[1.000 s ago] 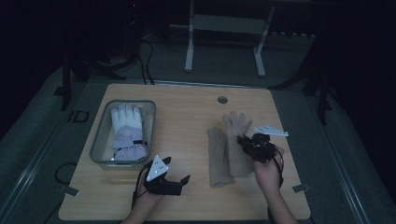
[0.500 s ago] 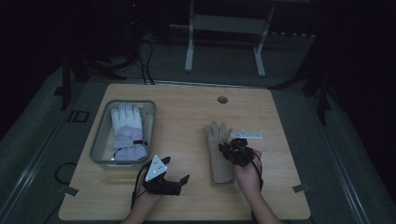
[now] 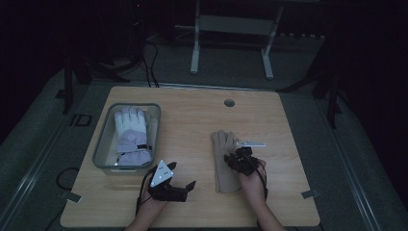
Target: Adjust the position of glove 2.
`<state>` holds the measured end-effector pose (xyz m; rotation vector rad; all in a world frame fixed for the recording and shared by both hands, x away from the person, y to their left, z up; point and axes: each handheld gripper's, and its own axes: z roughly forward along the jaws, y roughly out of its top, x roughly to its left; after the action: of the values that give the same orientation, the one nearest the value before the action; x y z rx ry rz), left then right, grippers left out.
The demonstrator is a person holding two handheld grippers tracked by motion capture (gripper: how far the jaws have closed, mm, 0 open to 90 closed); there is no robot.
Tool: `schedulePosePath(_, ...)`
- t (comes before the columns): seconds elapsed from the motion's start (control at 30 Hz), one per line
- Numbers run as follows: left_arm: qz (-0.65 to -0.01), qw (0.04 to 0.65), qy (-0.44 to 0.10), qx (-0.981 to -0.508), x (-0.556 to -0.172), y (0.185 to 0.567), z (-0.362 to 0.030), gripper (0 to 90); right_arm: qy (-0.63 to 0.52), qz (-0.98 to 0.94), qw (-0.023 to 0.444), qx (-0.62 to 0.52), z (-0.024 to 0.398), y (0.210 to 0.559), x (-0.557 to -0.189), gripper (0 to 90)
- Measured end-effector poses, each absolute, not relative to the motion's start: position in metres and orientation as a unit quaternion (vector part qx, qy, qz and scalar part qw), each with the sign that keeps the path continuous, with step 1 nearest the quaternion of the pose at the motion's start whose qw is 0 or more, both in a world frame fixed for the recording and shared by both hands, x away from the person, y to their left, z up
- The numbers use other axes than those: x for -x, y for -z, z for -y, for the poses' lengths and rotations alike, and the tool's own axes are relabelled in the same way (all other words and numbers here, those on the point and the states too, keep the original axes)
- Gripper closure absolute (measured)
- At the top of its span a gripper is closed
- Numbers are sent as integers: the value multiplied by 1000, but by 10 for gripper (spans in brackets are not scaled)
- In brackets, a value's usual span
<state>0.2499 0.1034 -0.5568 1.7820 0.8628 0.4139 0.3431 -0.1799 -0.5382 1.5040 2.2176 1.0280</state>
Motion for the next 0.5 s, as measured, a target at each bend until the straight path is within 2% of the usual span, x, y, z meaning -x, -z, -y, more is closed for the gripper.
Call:
schedulePosePath(0.33, -360, 530, -169, -749, -250, 557, -102, 29, -361, -768, 143, -509, 182, 532, -343, 505)
schedulePosePath(0.5, -361, 532, -165, -748, -250, 557, -101, 28, -368, -768, 153, -502, 184, 522, -341, 465)
